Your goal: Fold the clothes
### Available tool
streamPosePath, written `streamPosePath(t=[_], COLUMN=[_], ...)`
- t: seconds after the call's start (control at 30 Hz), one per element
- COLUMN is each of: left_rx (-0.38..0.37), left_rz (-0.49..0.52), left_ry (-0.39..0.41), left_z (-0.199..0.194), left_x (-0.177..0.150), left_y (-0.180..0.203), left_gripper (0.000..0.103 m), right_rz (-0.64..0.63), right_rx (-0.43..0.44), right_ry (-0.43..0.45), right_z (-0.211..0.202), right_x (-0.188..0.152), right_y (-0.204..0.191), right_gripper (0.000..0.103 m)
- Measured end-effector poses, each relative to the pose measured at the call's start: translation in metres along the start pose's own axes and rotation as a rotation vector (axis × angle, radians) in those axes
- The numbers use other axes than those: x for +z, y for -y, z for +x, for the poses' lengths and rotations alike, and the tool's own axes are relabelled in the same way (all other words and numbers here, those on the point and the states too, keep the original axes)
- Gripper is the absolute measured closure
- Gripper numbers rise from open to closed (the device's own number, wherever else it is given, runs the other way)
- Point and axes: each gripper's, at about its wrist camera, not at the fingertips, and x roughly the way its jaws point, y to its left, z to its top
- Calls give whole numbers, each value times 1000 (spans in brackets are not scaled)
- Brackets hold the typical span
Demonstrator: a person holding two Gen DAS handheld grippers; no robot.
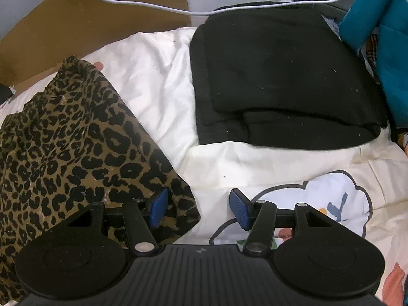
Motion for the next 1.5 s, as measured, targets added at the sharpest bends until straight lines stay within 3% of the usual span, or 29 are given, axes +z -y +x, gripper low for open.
streamPosePath(t=[0.1, 0.2, 0.27, 0.33, 0.57, 0.93, 1.1, 1.37, 1.5], left_rx=[-43, -39, -17, 7, 112, 151, 156, 169, 194], left_rz=[-14, -5, -12, -21, -10, 8, 4, 48, 59], left_ry=[-20, -2, 27, 58, 164, 257, 225, 72, 106], left_z=[0, -7, -17, -28, -62, -100, -103, -73, -82], left_x=[2, 4, 7, 10, 19, 23, 19, 7, 15], left_y=[-2, -2, -4, -7, -15, -13, -15, -11, -9], left_gripper=[83, 96, 98, 98, 99, 99, 99, 97, 87], right_rz=[-29, -78, -97, -112, -88, -44, -47, -4, 21], right_rx=[9, 30, 36, 38, 2, -30, -38, -219, -180], right_ry=[1, -9, -17, -23, -7, 34, 19, -1, 24], right_z=[0, 0, -1, -1, -11, -33, -35, -24, -25], right_x=[-1, -3, -3, -3, 3, 22, 26, 30, 34], right_y=[-4, -11, -14, -17, -16, -17, -18, 3, 12], right_gripper=[44, 57, 84, 98, 100, 101, 101, 103, 103])
